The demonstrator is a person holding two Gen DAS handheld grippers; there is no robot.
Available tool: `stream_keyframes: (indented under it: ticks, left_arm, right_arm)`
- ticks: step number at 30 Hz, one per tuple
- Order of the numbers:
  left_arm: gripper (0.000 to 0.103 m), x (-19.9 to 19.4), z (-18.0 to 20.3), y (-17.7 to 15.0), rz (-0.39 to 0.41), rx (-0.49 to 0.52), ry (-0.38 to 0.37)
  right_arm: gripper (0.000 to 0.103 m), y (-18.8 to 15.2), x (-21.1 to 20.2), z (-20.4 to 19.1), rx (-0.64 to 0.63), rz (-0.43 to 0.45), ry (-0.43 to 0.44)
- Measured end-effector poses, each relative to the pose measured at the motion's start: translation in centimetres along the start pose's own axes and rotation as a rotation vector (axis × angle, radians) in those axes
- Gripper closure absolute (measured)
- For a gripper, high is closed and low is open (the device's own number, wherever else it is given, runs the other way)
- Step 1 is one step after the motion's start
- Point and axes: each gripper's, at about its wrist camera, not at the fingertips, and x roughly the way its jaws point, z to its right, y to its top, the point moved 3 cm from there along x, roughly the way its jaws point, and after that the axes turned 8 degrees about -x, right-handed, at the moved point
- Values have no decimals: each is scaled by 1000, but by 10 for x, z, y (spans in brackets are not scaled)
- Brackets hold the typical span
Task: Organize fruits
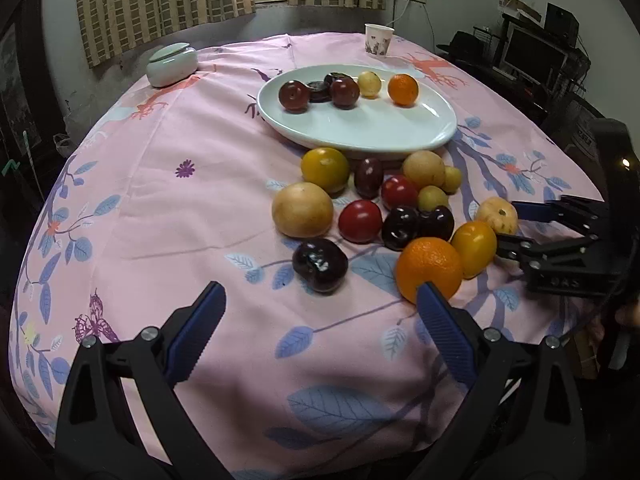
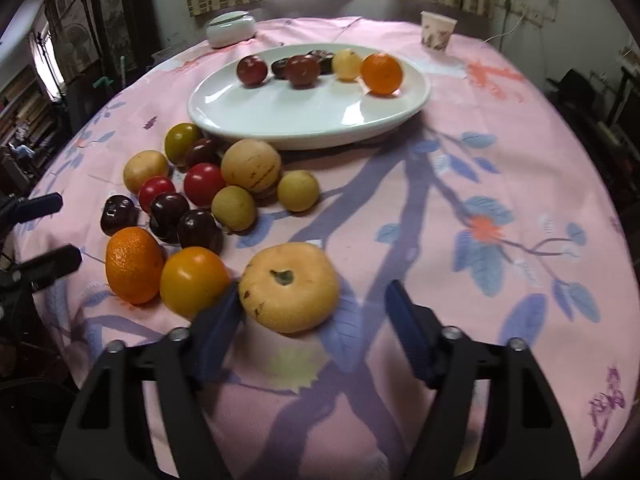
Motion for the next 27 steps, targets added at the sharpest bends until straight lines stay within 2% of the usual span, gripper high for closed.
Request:
stream_keyframes:
  ticks: [2, 6, 10, 17, 20, 23, 24, 25, 27]
  left_arm:
    - [5, 1, 5, -2, -10, 14, -5]
    - [5, 3, 14, -4, -27, 25, -25]
    - [5, 9, 23, -5, -43, 35, -50]
    - [6, 33, 37, -4, -77, 26, -49]
    - [7, 32, 44, 0, -22, 32, -31]
    - [20, 29, 54, 1, 15, 62, -30]
    - [32, 28, 56, 1, 19, 72, -35]
    - [55, 28, 58, 0, 13, 78, -54]
    - [58, 34, 58, 0, -28, 58, -103]
  right_arm:
    - [55, 5, 2, -6, -28, 14, -19]
    - [56, 3, -2, -4, 11, 3, 14]
    - [56, -10, -18, 9, 59, 12, -23]
    - [56, -31, -27, 24, 106, 7, -22]
    - [56, -32, -27, 25, 105, 11, -14]
    - [56, -32, -26, 23, 87, 11, -24]
    - [56, -32, -26, 21, 77, 9, -31]
    - [56, -32, -26, 19, 64, 7, -43]
    - [55, -33, -25, 16, 47, 4, -63]
